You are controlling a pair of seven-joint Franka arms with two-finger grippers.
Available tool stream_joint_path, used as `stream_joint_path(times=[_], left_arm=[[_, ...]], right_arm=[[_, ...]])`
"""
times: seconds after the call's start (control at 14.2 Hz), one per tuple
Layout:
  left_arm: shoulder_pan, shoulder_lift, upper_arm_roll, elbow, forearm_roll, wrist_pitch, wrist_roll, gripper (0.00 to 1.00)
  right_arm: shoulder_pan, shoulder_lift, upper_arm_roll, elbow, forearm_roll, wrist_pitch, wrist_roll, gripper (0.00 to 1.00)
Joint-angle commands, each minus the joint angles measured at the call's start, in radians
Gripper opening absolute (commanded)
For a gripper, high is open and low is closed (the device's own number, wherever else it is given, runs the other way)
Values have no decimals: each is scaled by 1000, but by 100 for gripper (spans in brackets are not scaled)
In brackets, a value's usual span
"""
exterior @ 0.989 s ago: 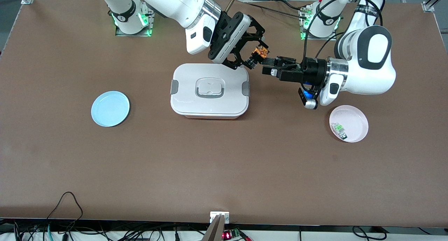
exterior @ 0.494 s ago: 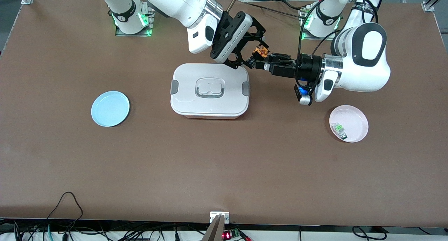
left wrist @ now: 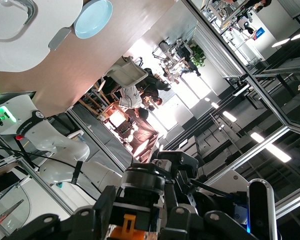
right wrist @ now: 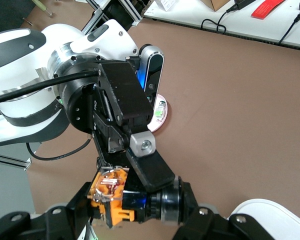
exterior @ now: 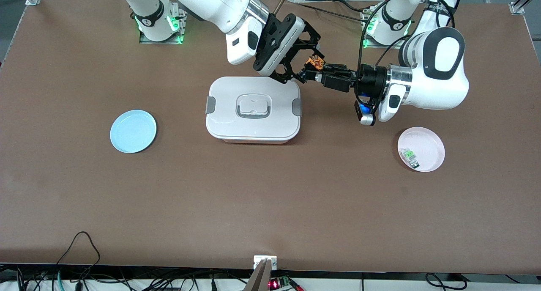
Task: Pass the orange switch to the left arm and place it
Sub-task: 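Grasp the orange switch with the left gripper beside the right gripper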
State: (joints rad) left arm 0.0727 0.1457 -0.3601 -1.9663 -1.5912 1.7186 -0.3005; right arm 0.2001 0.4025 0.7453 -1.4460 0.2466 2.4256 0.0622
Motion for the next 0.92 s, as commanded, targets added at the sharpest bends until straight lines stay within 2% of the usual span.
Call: stream_joint_path(times=[0.0, 0.07, 0.14, 0.64, 0.71, 0.78, 0.85], left_arm=[[10, -47, -3, -42, -23, 1, 1, 26], [12, -52, -3, -43, -19, 1, 3, 15], [12, -54, -3, -42, -16, 1, 4, 0], [19, -61, 6, -29, 3, 1, -5, 0], [21, -63, 9, -19, 25, 1, -6, 0], [30, -64, 9, -8, 49, -1, -9, 0], [33, -64, 9, -6, 66, -1, -9, 0]], right_arm=[[-1, -8, 5, -8, -9, 4, -1, 0], [-1, -8, 6, -8, -9, 4, 1, 0], [-1, -8, 6, -7, -9, 3, 1, 0], [-1, -8, 6, -4, -9, 3, 1, 0], [-1, -8, 6, -4, -7, 3, 5, 11], [-1, -8, 6, -4, -4, 3, 7, 70], [-1, -7, 6, -4, -4, 1, 7, 100]])
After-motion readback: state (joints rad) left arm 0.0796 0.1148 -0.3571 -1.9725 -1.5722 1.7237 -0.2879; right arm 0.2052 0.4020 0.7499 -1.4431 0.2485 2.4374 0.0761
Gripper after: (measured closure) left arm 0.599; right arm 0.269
